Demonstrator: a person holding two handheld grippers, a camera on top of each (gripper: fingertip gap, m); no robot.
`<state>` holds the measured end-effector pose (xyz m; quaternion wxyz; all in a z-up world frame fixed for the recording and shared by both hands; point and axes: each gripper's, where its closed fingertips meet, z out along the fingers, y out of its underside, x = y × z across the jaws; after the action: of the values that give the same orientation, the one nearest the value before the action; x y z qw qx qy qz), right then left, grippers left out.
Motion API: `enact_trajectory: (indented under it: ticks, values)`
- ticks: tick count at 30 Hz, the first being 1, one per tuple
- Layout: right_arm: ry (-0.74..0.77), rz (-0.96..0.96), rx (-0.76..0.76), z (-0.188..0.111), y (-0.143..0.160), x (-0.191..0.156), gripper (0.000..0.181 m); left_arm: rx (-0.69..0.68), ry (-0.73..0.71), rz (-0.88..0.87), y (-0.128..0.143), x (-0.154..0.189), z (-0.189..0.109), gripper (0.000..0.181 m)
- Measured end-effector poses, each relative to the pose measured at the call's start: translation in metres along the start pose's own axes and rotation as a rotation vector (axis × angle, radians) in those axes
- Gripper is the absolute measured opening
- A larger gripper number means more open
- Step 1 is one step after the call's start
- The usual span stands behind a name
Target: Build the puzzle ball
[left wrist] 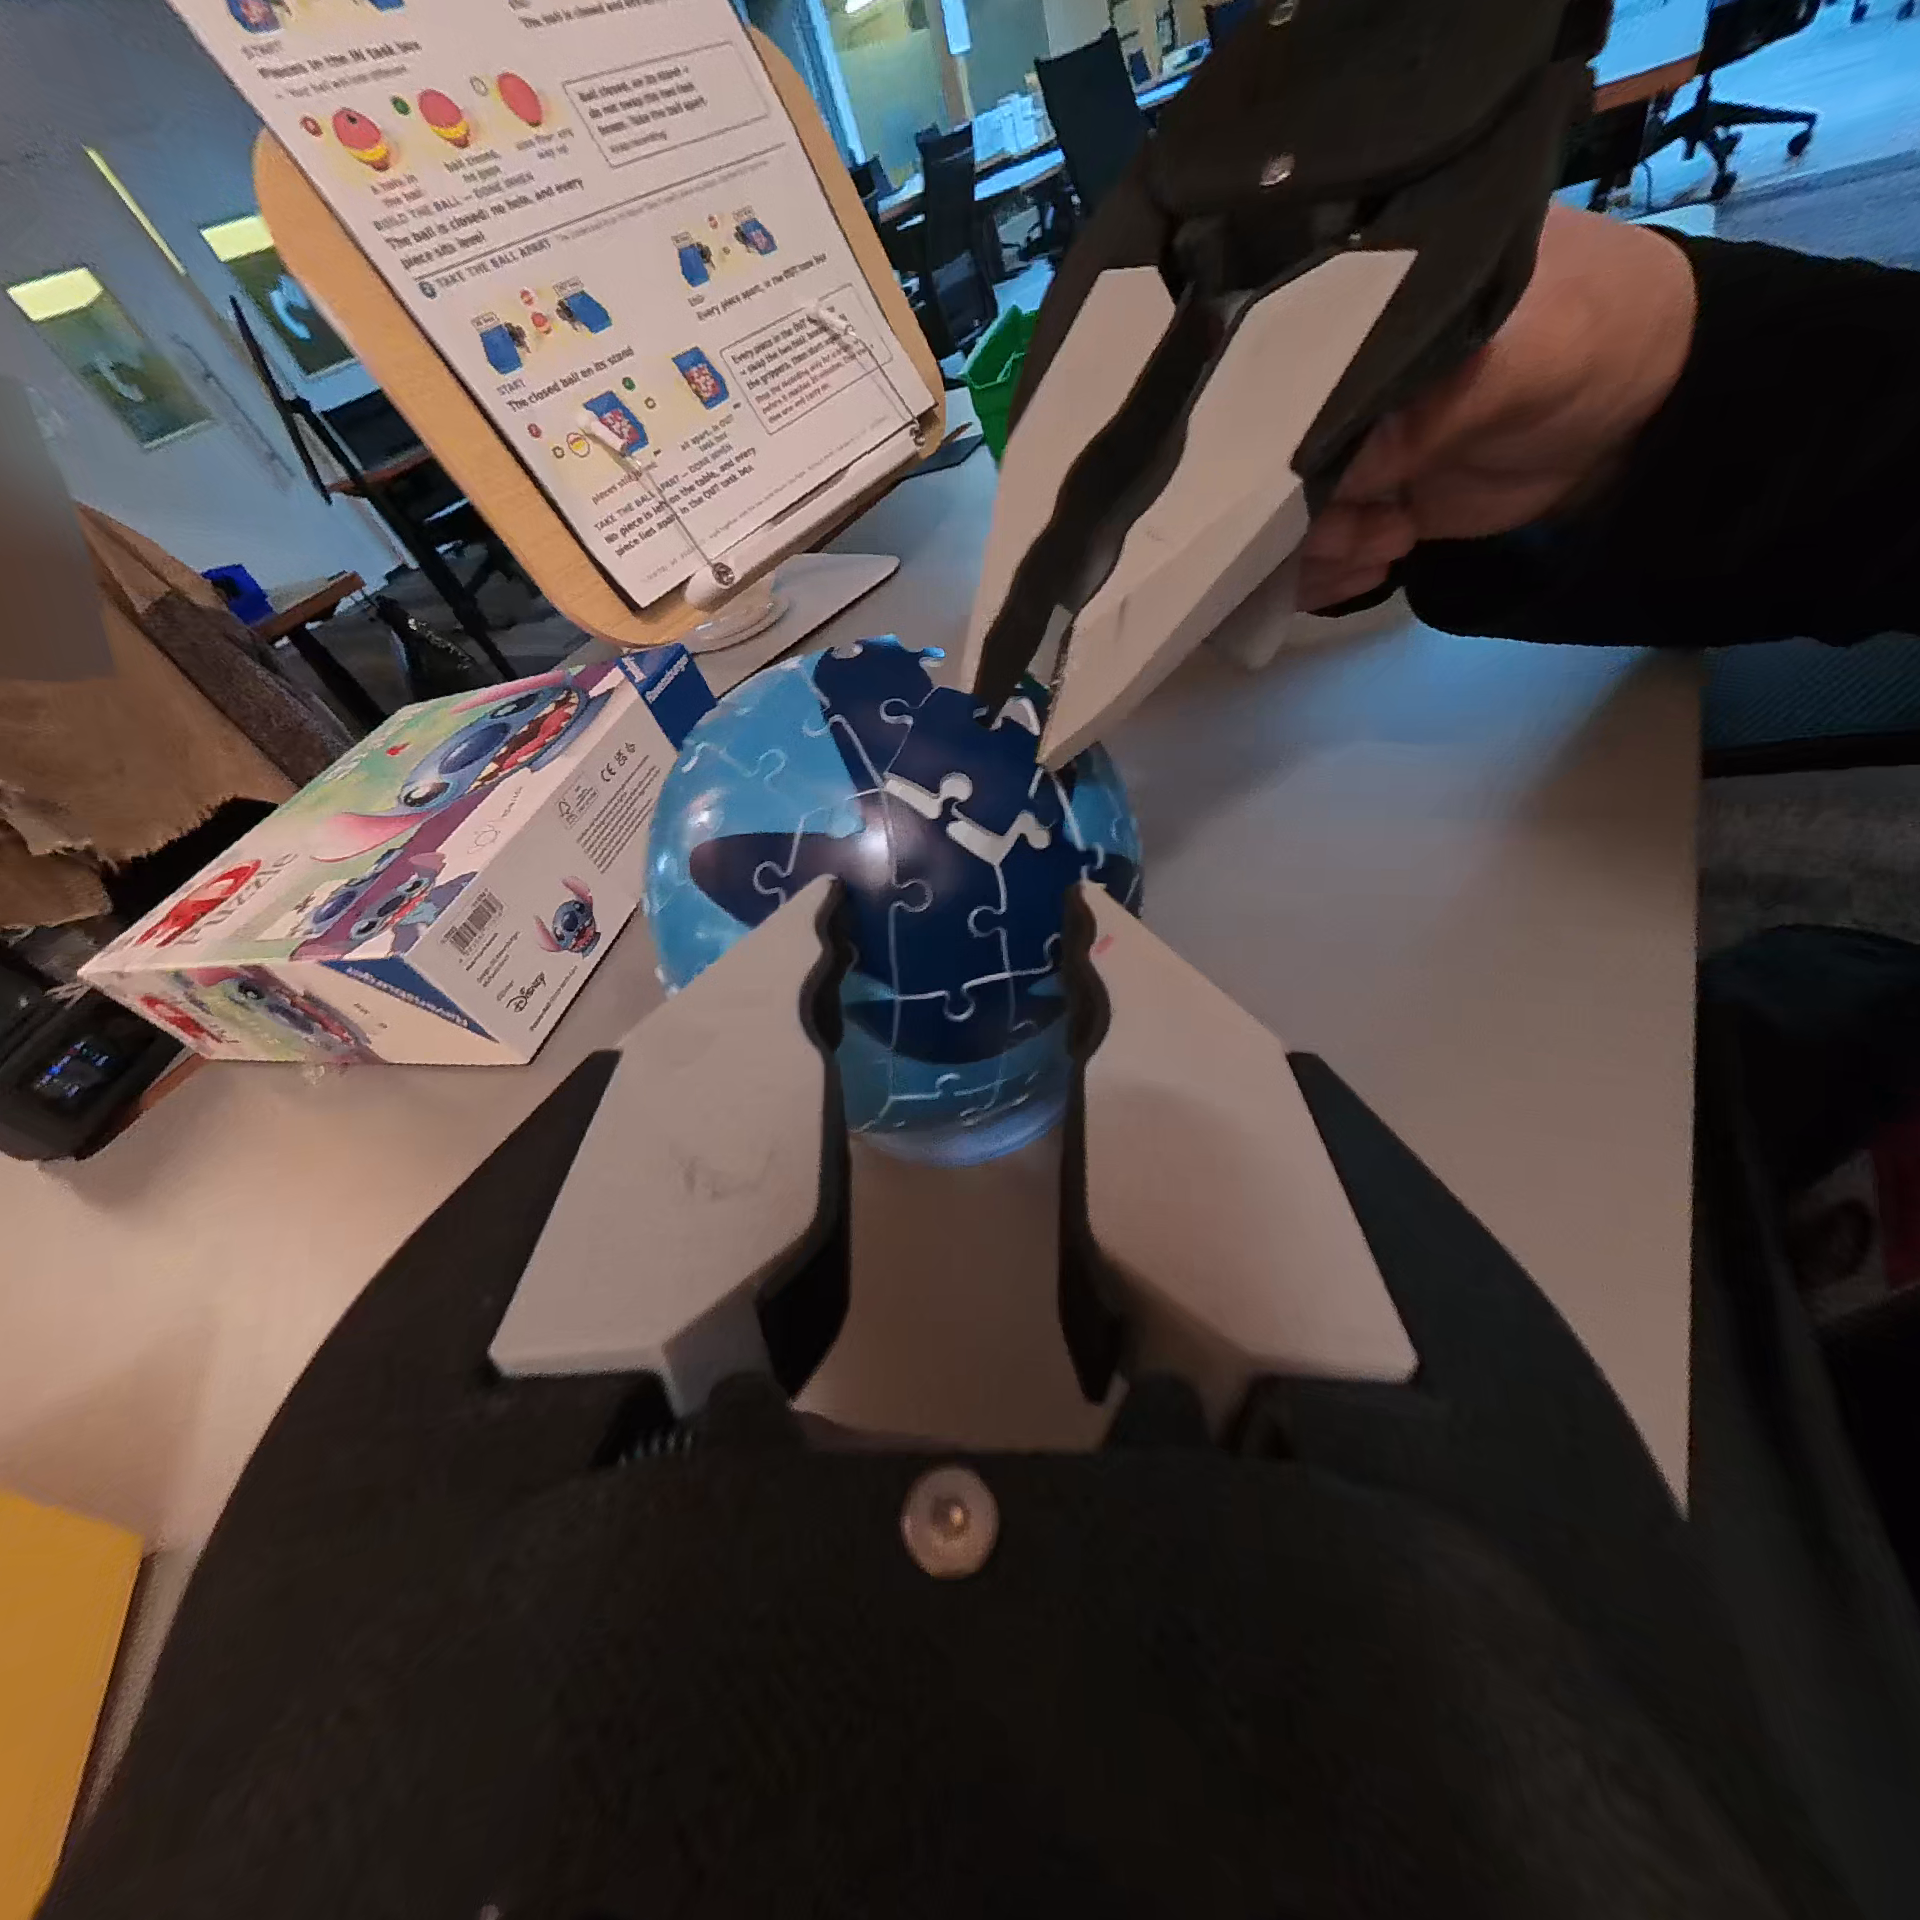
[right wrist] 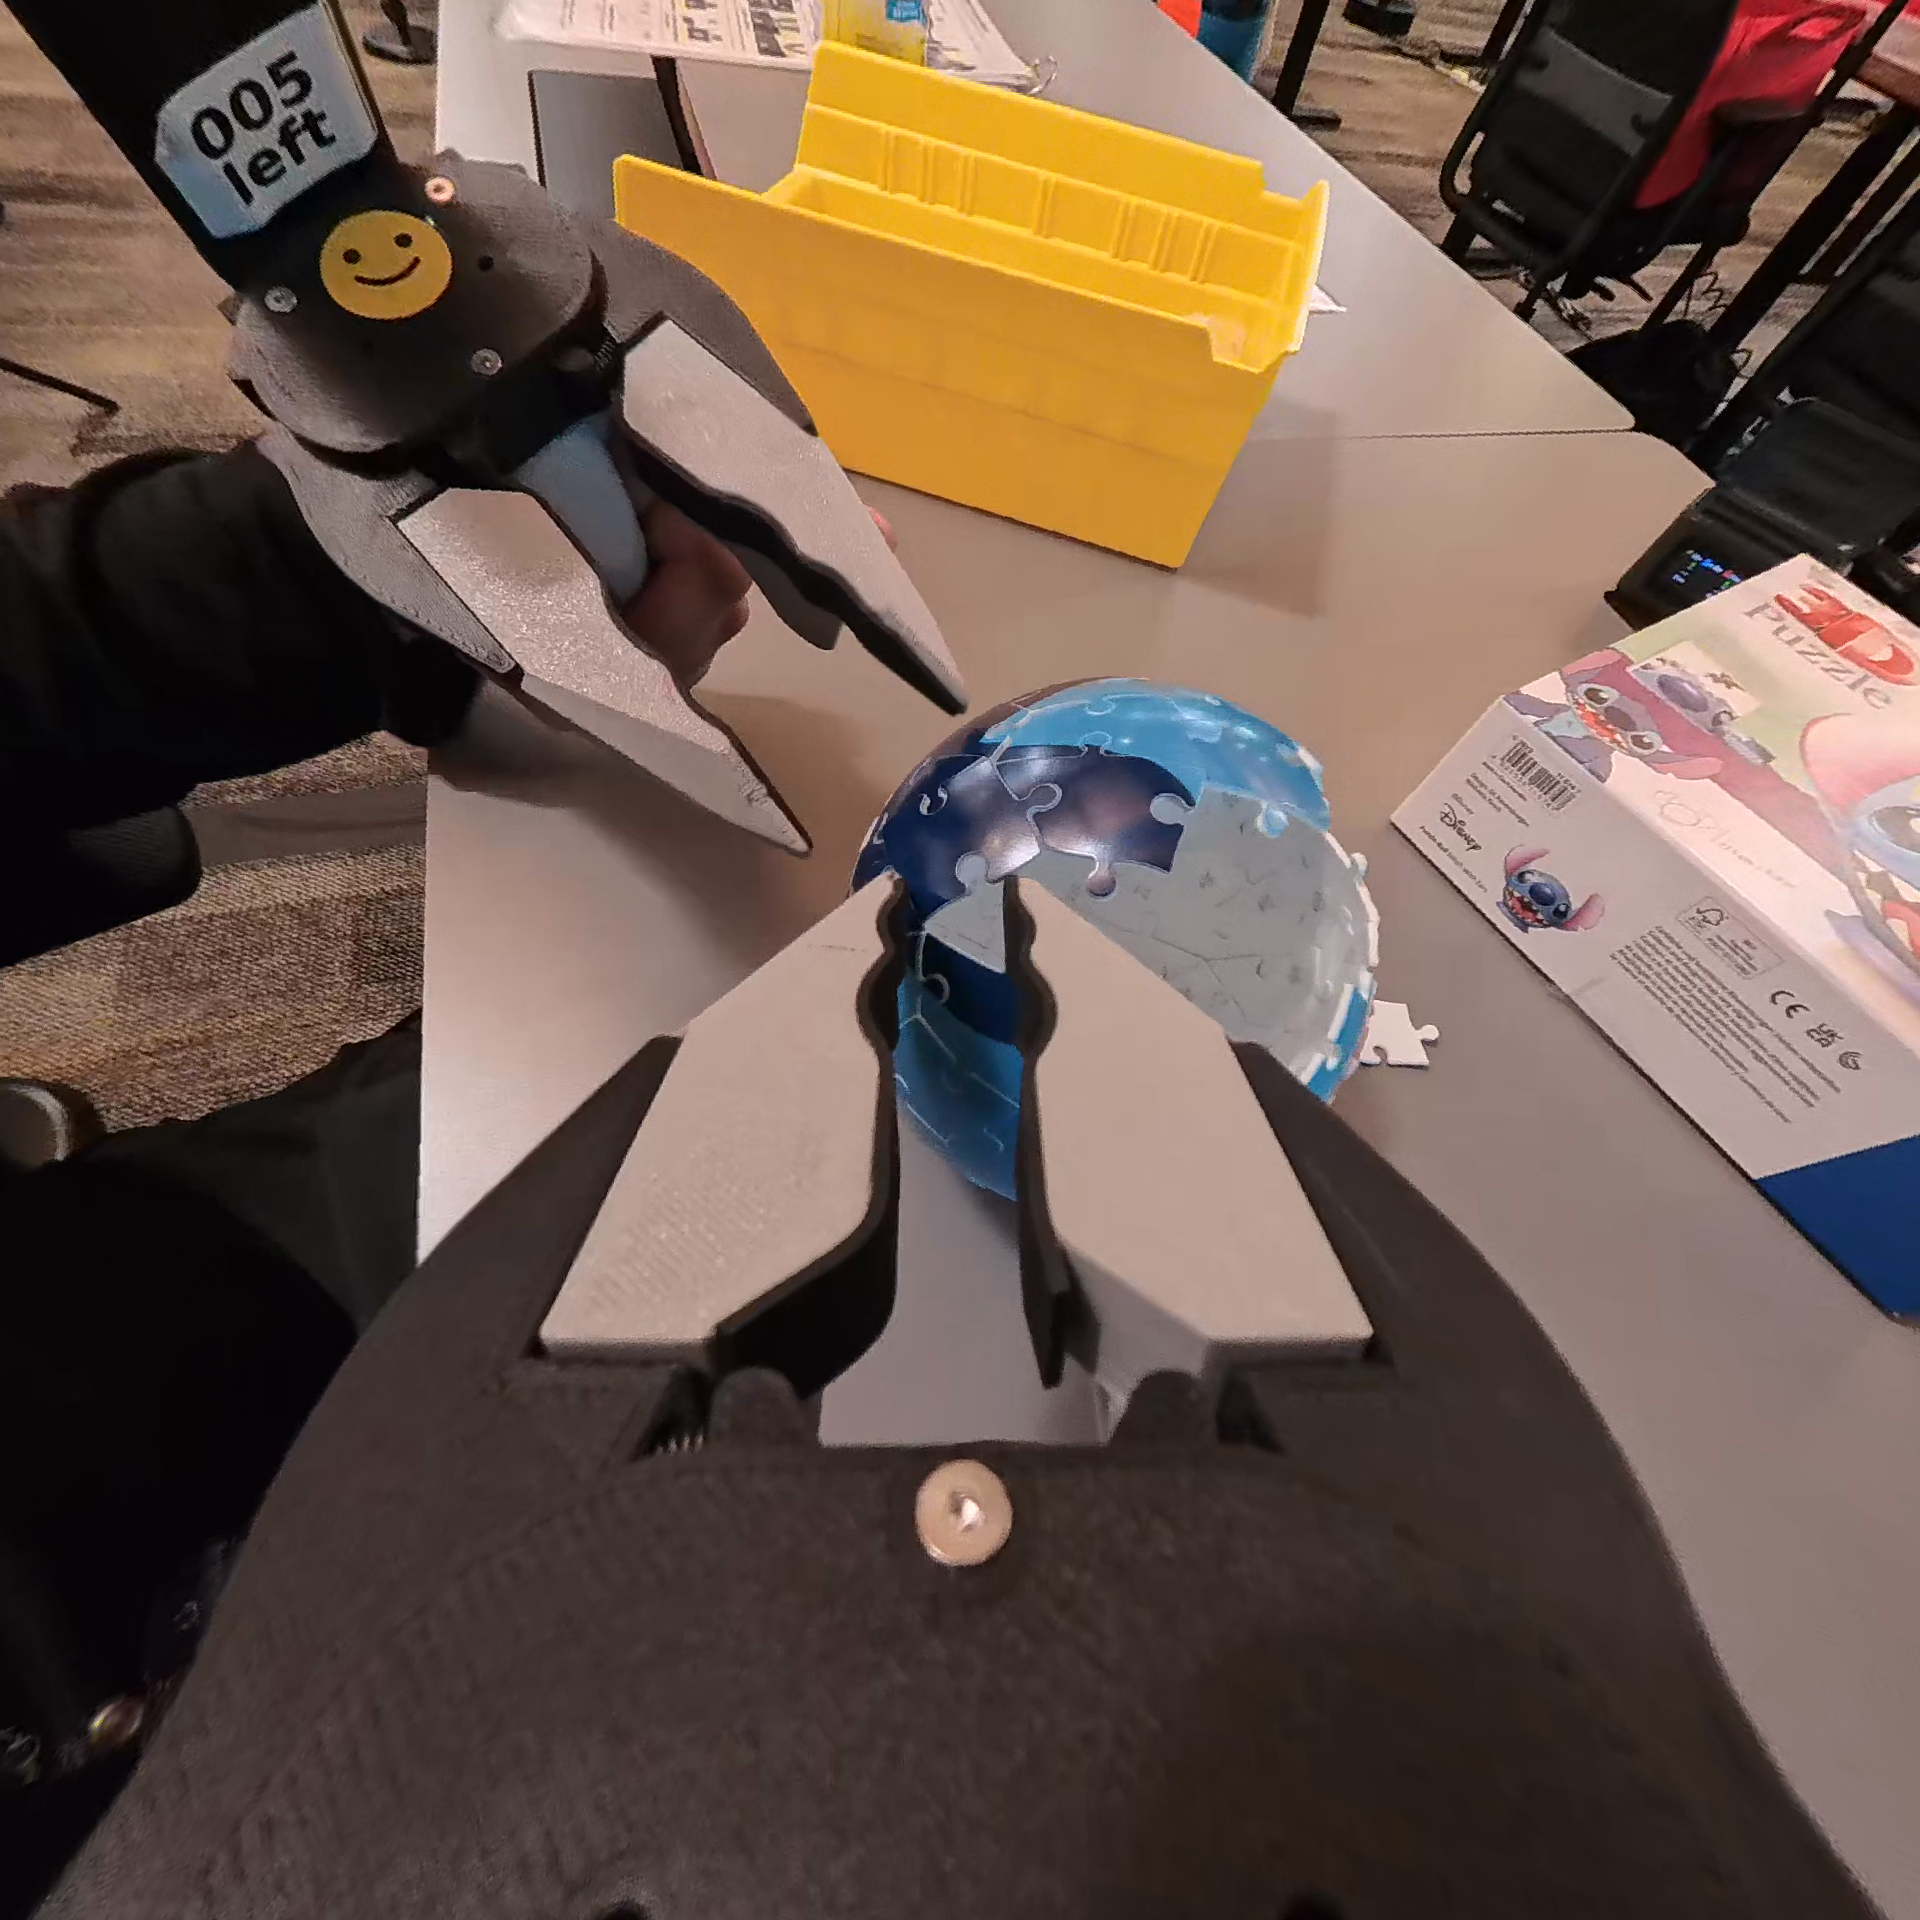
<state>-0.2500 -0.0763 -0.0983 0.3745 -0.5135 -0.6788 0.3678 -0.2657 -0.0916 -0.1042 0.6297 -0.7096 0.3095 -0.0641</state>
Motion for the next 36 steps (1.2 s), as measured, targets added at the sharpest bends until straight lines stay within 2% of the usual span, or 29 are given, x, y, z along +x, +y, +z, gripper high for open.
enact_trajectory:
  ticks: [13, 18, 23, 26, 29, 30, 31, 32, 33, 36]
  values:
    - [0.022, -0.051, -0.038, -0.006, 0.000, -0.001, 0.016, 0.002, 0.016, 0.005, -0.004, 0.003, 0.003, 0.033]
    - [0.052, -0.006, 0.010, -0.029, 0.006, 0.013, 0.021, -0.033, 0.040, -0.065, 0.003, 0.001, -0.006, 0.048]
    - [0.063, 0.144, 0.068, -0.053, 0.030, 0.041, 0.028, -0.173, 0.038, -0.261, 0.031, -0.010, -0.018, 0.065]
    - [0.155, 0.209, 0.028, -0.060, 0.064, 0.071, 0.041, -0.285, -0.141, -0.370, 0.062, -0.039, -0.028, 0.068]
    - [0.229, 0.262, 0.024, -0.065, 0.096, 0.096, 0.051, -0.285, -0.303, -0.491, 0.078, -0.063, -0.041, 0.072]
    - [0.258, 0.276, 0.004, -0.066, 0.107, 0.104, 0.051, -0.303, -0.395, -0.501, 0.085, -0.075, -0.047, 0.072]
    - [0.283, 0.288, -0.036, -0.068, 0.116, 0.110, 0.059, -0.328, -0.507, -0.478, 0.092, -0.088, -0.055, 0.075]
    - [0.311, 0.282, -0.051, -0.069, 0.119, 0.115, 0.070, -0.335, -0.627, -0.445, 0.098, -0.101, -0.062, 0.076]
    - [0.345, 0.271, -0.043, -0.071, 0.120, 0.120, 0.070, -0.321, -0.710, -0.420, 0.100, -0.109, -0.066, 0.077]
    - [0.381, 0.252, -0.042, -0.071, 0.120, 0.123, 0.071, -0.246, -0.808, -0.439, 0.095, -0.123, -0.069, 0.075]
